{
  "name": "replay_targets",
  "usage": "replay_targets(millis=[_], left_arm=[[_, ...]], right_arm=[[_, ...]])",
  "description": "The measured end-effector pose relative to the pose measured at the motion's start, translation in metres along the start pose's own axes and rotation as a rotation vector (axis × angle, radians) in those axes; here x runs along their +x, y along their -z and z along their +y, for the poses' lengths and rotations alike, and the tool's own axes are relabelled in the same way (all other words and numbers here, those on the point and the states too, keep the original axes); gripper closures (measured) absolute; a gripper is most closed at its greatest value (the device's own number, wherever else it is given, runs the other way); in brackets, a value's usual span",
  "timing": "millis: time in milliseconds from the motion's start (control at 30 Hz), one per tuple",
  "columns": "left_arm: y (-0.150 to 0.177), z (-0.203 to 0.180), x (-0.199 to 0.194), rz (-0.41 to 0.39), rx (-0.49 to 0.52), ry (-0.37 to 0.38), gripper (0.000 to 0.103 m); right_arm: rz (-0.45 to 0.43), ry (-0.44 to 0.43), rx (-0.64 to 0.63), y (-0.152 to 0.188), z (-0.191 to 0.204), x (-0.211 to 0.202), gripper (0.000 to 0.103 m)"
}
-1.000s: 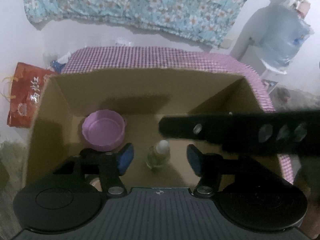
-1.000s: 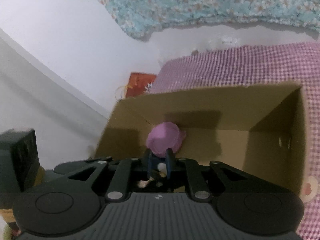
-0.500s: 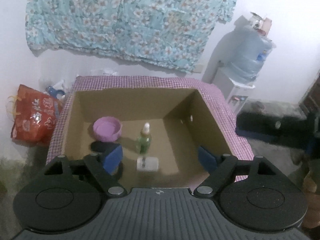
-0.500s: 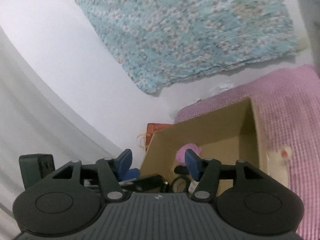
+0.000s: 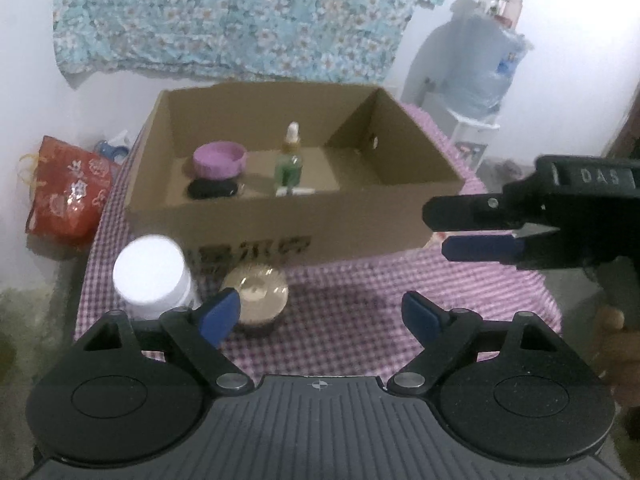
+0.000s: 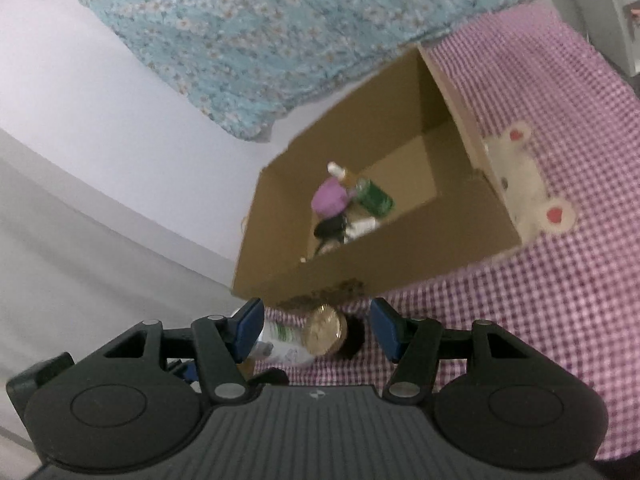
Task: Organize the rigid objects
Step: 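Move the right gripper back out to the gold round jar, then grasp the gold round jar by its lid with the right gripper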
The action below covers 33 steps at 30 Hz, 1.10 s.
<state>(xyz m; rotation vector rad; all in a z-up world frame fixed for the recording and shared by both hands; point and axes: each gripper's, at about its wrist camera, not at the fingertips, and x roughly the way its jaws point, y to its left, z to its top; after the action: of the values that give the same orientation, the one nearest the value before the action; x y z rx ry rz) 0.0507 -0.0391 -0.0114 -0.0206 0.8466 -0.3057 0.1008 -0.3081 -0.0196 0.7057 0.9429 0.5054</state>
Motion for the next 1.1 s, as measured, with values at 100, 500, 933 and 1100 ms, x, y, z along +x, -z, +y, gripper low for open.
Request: replay_targets(millis=[100,500,933,1100], left_arm=[[0.009,0.004,0.003,-0.008,0.007,-0.022,0.015],[0.022,0.010,0.051,0.044,0.034,-0.073,0.018],[0.024,0.014,0.077,0.100,0.023,-0.090,0.018],[0.024,0.012,0.079,0.099,0.024,-0.080,0.018]], right_arm=[[0.039,0.014,-0.001,0.004,0.000,0.014,0.041],[0.169,0.037,-0.071,0.007,0.007,0.097,0.051],[0.274,0.058,-0.126,-0.002,0.000,0.151,0.053],[0.305,0.043,-0.136,-0.001,-0.003,0.160,0.053]])
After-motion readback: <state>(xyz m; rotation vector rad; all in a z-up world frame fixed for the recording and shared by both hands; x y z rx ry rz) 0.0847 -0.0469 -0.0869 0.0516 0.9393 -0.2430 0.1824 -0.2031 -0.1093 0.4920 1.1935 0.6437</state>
